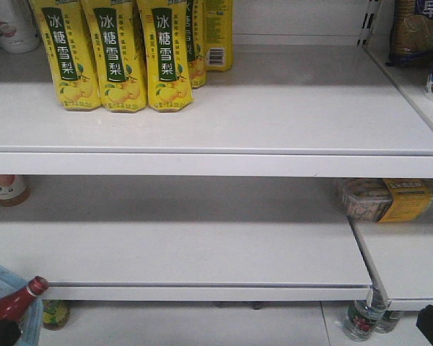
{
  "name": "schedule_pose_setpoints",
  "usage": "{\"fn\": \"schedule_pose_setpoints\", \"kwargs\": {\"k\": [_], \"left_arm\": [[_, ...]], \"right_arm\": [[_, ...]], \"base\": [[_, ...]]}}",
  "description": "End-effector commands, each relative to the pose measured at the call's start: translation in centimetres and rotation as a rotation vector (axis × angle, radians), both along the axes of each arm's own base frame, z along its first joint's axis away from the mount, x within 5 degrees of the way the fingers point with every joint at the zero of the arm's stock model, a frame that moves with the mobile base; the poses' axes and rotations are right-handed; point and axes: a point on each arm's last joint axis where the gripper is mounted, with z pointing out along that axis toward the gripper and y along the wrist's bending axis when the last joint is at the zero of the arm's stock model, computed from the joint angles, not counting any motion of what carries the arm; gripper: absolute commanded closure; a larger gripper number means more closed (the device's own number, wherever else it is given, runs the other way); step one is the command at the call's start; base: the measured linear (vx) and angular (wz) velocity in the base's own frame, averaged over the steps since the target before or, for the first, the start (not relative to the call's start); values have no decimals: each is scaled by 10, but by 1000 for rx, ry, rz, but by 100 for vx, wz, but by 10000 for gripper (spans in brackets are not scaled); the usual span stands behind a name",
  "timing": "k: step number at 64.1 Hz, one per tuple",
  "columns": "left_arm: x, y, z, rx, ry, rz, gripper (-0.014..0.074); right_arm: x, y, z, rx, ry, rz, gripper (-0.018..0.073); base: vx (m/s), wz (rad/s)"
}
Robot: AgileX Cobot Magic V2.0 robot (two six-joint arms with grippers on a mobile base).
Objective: Place coke in basket with both arms
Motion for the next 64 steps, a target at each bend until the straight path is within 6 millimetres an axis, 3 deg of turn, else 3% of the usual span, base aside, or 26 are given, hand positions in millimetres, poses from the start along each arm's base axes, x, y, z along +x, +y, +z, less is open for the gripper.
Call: {"fn": "schedule_pose_setpoints", "kwargs": {"k": [1,27,64], "left_arm": [[-2,5,28,53,-295,39,603],[-10,25,44,64,-504,355,603],[-9,25,39,34,-438,356,603]], "right_arm": [[2,-2,13,34,-66,-31,564],[2,-2,13,34,-66,-31,564],[2,-2,13,34,-66,-31,564]], "base": [[0,0],[0,0],[0,0]]}}
